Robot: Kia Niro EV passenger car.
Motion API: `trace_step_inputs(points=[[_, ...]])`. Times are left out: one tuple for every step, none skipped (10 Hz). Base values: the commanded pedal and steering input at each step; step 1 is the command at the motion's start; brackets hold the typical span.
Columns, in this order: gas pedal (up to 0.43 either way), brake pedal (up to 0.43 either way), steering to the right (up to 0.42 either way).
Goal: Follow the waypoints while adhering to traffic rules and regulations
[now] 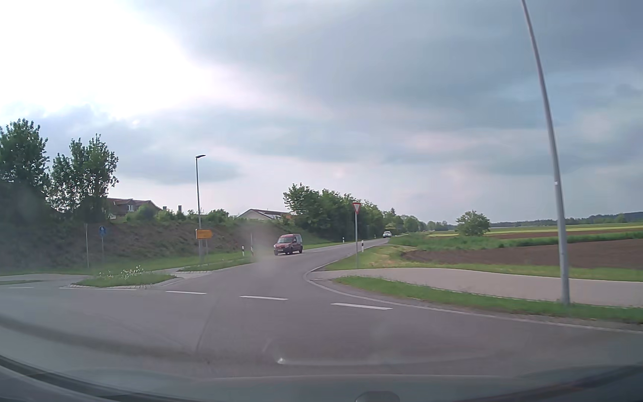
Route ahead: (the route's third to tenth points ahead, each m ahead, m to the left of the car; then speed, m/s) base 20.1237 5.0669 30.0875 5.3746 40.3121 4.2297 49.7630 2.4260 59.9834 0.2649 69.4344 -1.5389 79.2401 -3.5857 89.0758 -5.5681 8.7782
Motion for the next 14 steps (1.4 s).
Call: trace_step_inputs(points=[[0.299,0.000,-0.166],[0.299,0.000,-0.160],[0.299,0.000,-0.146],[0.299,0.000,-0.126],[0.299,0.000,-0.107],[0.299,0.000,-0.084],[0.299,0.000,-0.058],[0.299,0.000,-0.034],[0.299,0.000,0.001],[0.299,0.000,0.032],[0.299,0.000,0.045],[0.299,0.000,0.052],[0.339,0.000,0.058],[0.378,0.000,0.067]])
